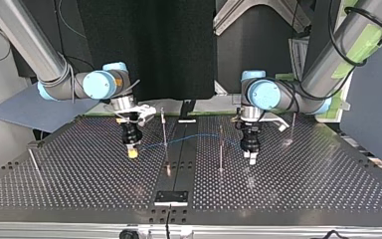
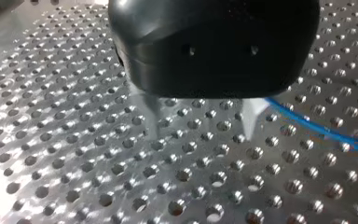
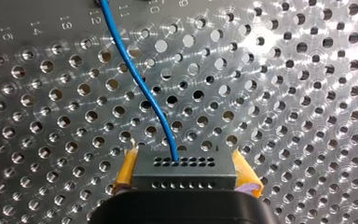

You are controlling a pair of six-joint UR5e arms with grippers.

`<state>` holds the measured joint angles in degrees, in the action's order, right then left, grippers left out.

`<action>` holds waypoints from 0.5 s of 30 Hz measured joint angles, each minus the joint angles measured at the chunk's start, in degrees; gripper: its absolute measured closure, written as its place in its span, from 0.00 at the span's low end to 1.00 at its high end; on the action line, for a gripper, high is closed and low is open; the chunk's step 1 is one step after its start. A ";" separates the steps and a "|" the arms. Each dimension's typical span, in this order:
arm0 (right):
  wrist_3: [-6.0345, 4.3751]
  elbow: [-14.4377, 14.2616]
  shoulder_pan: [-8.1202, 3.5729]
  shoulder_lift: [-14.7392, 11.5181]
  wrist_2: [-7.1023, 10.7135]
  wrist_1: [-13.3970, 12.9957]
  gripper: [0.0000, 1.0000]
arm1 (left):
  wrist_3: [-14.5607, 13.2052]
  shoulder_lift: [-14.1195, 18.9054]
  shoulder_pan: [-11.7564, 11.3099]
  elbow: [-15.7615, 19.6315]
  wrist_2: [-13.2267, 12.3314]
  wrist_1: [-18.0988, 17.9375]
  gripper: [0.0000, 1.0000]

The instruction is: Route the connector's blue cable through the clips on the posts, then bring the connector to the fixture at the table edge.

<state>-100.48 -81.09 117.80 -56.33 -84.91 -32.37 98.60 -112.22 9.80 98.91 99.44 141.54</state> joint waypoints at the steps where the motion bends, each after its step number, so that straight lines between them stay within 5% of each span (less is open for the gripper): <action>1: 0.02 0.00 0.00 0.00 0.00 0.06 1.00 | 0.21 0.00 0.02 0.01 -0.30 0.33 0.00; 15: 0.15 0.00 0.35 0.00 0.00 0.69 1.00 | 5.31 0.45 1.38 3.56 0.58 6.37 0.00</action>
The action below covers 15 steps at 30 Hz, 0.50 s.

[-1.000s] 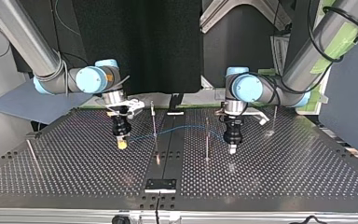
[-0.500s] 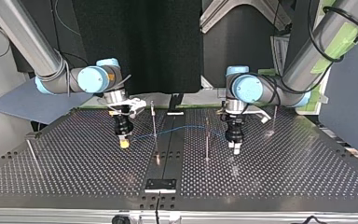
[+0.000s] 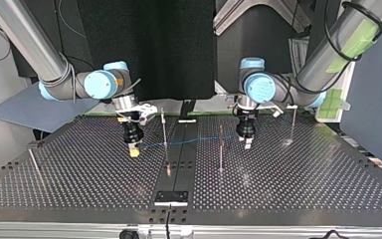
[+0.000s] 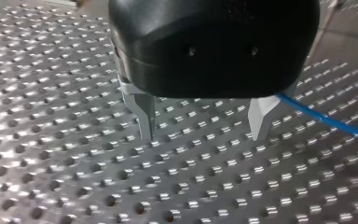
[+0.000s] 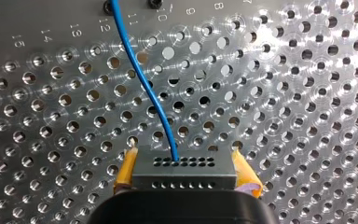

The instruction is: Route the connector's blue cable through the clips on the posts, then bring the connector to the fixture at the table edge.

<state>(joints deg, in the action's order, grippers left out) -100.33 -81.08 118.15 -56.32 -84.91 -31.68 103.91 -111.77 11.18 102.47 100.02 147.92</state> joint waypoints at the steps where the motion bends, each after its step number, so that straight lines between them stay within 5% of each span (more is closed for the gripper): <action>1: 0.01 0.00 0.00 0.00 0.01 0.09 1.00 | 0.18 0.15 0.03 0.47 -0.02 -0.06 0.00; 15: 0.12 0.00 0.35 -0.03 -0.07 0.62 1.00 | 5.82 6.04 0.20 7.13 -4.38 -5.33 0.00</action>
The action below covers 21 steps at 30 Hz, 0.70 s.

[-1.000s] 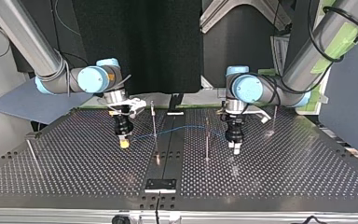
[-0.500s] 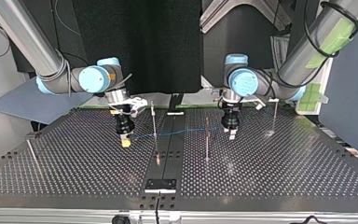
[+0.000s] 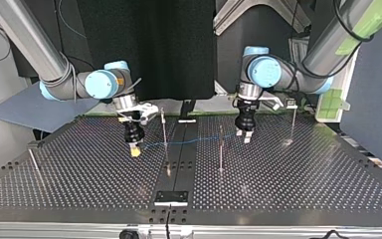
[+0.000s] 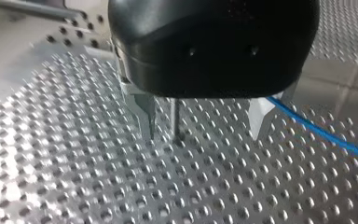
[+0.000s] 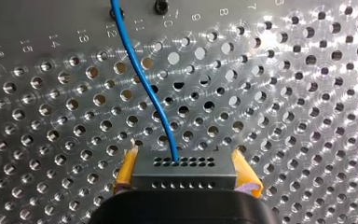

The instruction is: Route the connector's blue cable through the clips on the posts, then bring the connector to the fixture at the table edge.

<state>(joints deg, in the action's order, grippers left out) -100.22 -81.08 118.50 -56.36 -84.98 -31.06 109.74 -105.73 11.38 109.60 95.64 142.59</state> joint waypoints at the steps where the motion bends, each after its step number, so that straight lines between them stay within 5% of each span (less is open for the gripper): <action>1: 0.00 0.00 0.09 0.00 -0.01 0.25 1.00 | 0.40 0.40 0.03 0.41 -0.39 0.05 0.00; 21: 0.01 0.00 0.67 0.01 -0.02 1.51 1.00 | 8.68 9.53 2.53 6.90 -9.57 5.08 0.00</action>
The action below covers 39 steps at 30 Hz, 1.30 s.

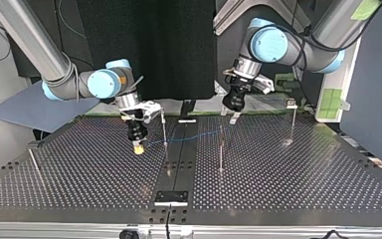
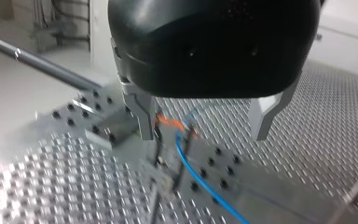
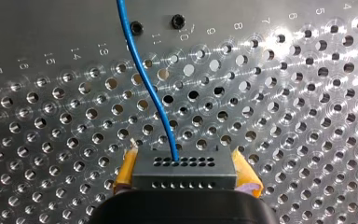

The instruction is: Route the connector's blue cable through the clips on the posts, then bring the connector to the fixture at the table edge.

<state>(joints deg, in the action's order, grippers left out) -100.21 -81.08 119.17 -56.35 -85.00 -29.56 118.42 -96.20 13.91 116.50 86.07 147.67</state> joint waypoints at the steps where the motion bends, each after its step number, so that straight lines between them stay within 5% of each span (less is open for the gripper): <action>1: 0.00 0.00 0.01 0.00 0.00 0.01 1.00 | 0.05 0.37 0.04 0.00 -0.35 -0.07 0.00; 6: 0.00 -0.01 0.04 0.01 0.00 0.02 1.00 | -0.91 2.00 0.35 0.01 -0.43 -0.37 0.00; 20: 0.00 0.00 0.21 -0.01 0.00 0.17 1.00 | -7.20 2.41 1.82 0.03 5.34 2.16 0.00; 39: 0.00 -0.01 0.42 0.02 0.00 0.26 1.00 | -16.16 1.97 4.01 -1.88 7.27 1.26 0.00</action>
<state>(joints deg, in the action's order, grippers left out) -100.22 -81.09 119.60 -56.33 -85.00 -29.29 102.25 -94.23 17.92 114.62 93.34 148.93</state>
